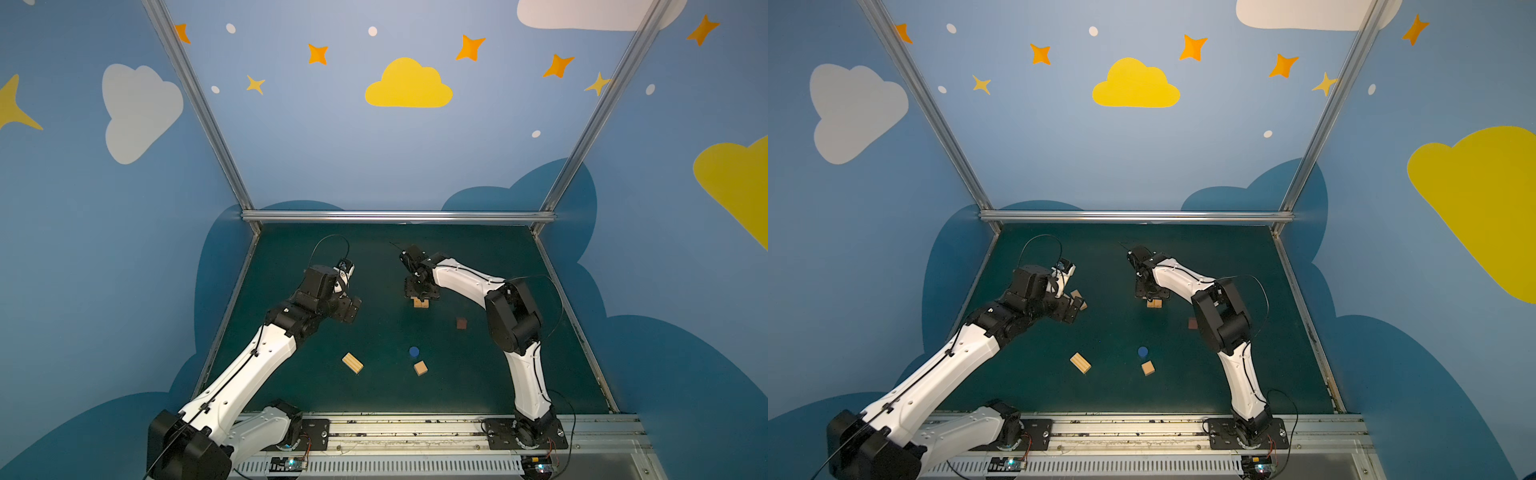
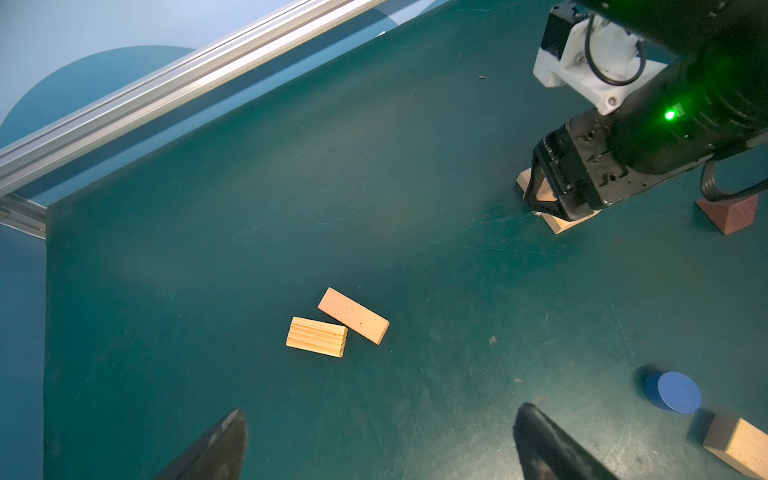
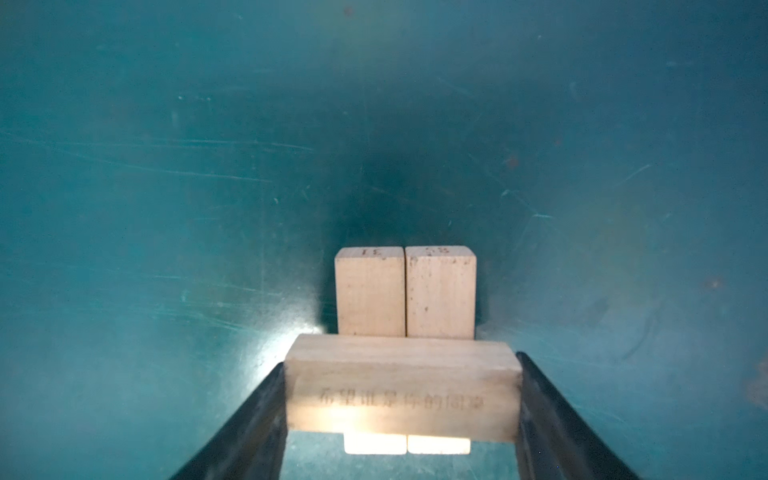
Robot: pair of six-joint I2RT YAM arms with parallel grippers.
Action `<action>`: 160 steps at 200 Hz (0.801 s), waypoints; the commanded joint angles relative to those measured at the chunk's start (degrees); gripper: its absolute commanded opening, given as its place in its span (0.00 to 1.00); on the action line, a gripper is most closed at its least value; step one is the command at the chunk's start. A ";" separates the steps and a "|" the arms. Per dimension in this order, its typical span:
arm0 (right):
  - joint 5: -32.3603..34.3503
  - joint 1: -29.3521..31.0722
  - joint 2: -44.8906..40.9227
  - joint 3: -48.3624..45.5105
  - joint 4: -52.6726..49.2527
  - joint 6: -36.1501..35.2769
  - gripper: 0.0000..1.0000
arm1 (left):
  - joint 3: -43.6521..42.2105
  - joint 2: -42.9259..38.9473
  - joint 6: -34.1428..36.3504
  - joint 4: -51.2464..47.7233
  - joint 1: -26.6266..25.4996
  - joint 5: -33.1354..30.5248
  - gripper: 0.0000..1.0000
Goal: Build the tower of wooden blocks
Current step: 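Lower the printed block across the paired blocks with the right gripper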
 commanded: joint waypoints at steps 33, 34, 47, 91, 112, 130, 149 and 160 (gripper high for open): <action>-0.67 -0.33 0.12 0.97 -2.53 -1.21 0.77 | -0.21 0.63 0.01 0.00 0.21 0.15 1.00; -0.67 -0.33 0.15 1.01 -2.52 -1.24 0.77 | -0.21 0.63 0.01 -0.02 0.25 0.15 1.00; -0.56 -0.38 0.05 1.15 -2.65 -1.39 0.80 | -0.21 0.56 0.09 0.05 0.25 0.15 1.00; -1.02 -0.33 -0.07 1.40 -2.84 -1.62 0.81 | -0.21 0.60 0.07 0.12 0.21 0.14 1.00; -1.03 -0.25 -0.35 1.49 -2.98 -1.79 0.82 | -0.21 0.57 0.05 0.06 0.21 0.15 1.00; -0.81 -0.25 -0.60 1.51 -2.90 -1.92 0.82 | -0.21 0.46 0.05 0.04 0.21 0.11 1.00; -0.59 -0.25 -1.01 1.19 -2.60 -2.13 0.82 | -0.21 0.37 0.08 0.02 0.20 -0.01 1.00; -0.60 -0.25 -1.29 0.89 -2.17 -2.23 0.82 | -0.21 0.28 0.17 0.05 0.21 -0.12 1.00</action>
